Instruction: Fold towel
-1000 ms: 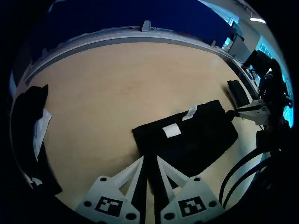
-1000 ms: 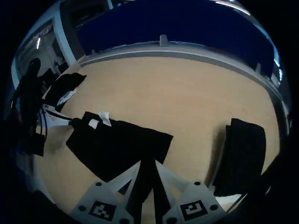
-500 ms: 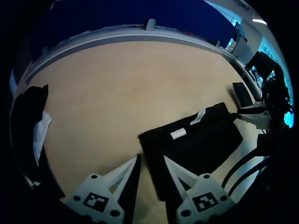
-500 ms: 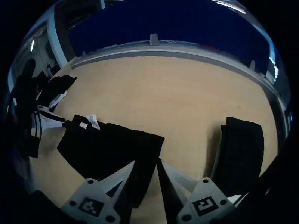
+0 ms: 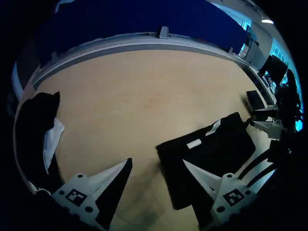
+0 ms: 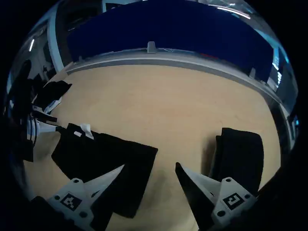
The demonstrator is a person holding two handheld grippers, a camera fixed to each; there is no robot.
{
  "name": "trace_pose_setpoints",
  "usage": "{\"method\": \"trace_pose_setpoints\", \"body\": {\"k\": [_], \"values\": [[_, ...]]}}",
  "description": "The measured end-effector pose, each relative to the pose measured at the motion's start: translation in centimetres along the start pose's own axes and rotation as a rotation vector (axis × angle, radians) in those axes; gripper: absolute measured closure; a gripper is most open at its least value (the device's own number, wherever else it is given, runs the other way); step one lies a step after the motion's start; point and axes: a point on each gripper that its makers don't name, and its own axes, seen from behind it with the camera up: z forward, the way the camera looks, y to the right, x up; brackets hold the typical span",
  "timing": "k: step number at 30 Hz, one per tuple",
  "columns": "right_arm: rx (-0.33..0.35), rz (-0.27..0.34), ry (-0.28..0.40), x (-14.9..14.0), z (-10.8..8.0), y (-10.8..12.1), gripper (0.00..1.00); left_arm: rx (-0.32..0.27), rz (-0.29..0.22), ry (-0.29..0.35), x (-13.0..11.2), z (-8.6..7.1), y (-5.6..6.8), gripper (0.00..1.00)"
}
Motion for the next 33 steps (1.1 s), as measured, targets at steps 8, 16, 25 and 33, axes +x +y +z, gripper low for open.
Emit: {"method": "trace_pose_setpoints", "body": {"k": [8,16,25,33], "values": [[-0.026,-0.012,0.019,0.7,0.2,0.4,0.04,0.013,-0.017,0.025,1.1,-0.3,-0.6,0.13],[-0.006,-0.015,0.018,0.5,-0.3,-0.2,0.03,0.01,-0.019,0.036,0.8,-1.2,-0.6,0.11],[0.016,-0.018,-0.002,-0.8,-1.4,-1.0,0.01,0.014,-0.029,0.044,-0.6,-2.6,-0.7,0.1],[0.055,-0.04,-0.027,-2.7,-3.0,-2.0,0.01,0.029,-0.059,0.06,-2.3,-4.7,-0.8,0.1]]}}
